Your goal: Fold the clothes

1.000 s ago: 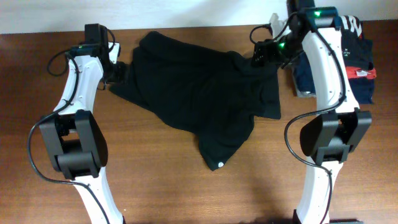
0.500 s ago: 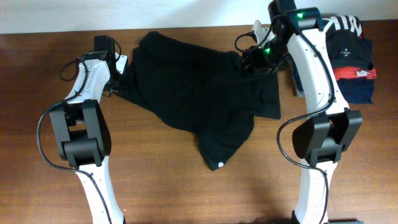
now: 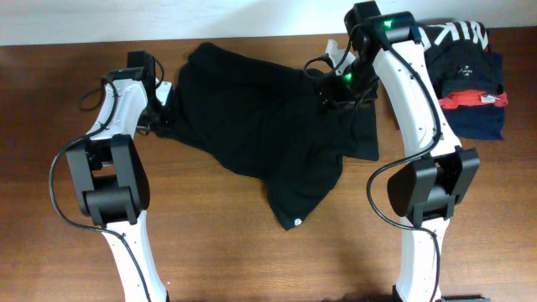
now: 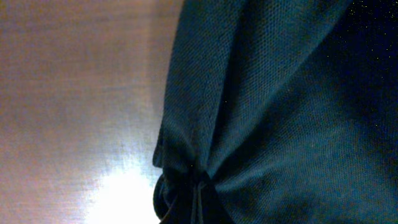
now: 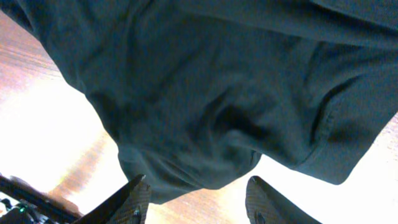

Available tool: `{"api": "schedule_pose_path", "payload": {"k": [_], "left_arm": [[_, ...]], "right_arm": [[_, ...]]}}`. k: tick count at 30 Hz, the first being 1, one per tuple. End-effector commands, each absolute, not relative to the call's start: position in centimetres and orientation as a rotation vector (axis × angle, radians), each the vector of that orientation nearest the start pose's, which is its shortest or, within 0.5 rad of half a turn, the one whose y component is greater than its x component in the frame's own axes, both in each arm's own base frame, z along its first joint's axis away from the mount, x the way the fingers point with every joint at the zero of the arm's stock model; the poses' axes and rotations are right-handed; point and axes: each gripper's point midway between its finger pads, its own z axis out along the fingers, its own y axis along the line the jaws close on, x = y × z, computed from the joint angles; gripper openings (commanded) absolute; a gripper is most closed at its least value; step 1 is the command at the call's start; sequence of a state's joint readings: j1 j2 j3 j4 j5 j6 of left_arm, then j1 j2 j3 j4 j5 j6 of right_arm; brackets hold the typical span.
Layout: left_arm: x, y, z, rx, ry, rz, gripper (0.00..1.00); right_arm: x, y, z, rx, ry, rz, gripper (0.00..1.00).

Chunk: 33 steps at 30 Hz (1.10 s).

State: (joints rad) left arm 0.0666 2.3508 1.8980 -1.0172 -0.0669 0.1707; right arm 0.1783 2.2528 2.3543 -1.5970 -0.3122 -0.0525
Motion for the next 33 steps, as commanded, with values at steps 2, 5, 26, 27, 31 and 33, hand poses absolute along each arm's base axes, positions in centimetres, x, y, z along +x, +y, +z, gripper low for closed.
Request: {"api": "schedule_pose_path", "payload": {"k": [2,5,26,27,31,33], "left_arm": [[43.6,6.6,-0.2,-0.163,3.183,0.144,0.01],[41.5,7.0,0.9,-0.268,3.246,0.120,0.01],[40.7,6.1,8.9,-0.228,3.140,0.111,0.01],[40.7,6.1,8.9,-0.228,3.138,0.111,0.01],[41.1,6.1,8.9,-0.227,3.121,0.110,0.01],[41.4,6.0,8.9,-0.225,3.111,0.098,0.01]], "right_arm": [[42.0,13.1,18.2,-0.372,3.002,0.483,0.55],[41.7,13.1,18.2,-0.365,3.019,0.484,0.54],[34.0,10.8,28.8,-0.221,2.868,0.351,0.51],[33.3,10.8,28.1,-0.221,2.899,0.350,0.51],[31.0,11.5,23.9,-0.228,3.032,0.342,0.59],[30.1,12.4,21.3,-0.249,3.089,0.341,0.66]]}}
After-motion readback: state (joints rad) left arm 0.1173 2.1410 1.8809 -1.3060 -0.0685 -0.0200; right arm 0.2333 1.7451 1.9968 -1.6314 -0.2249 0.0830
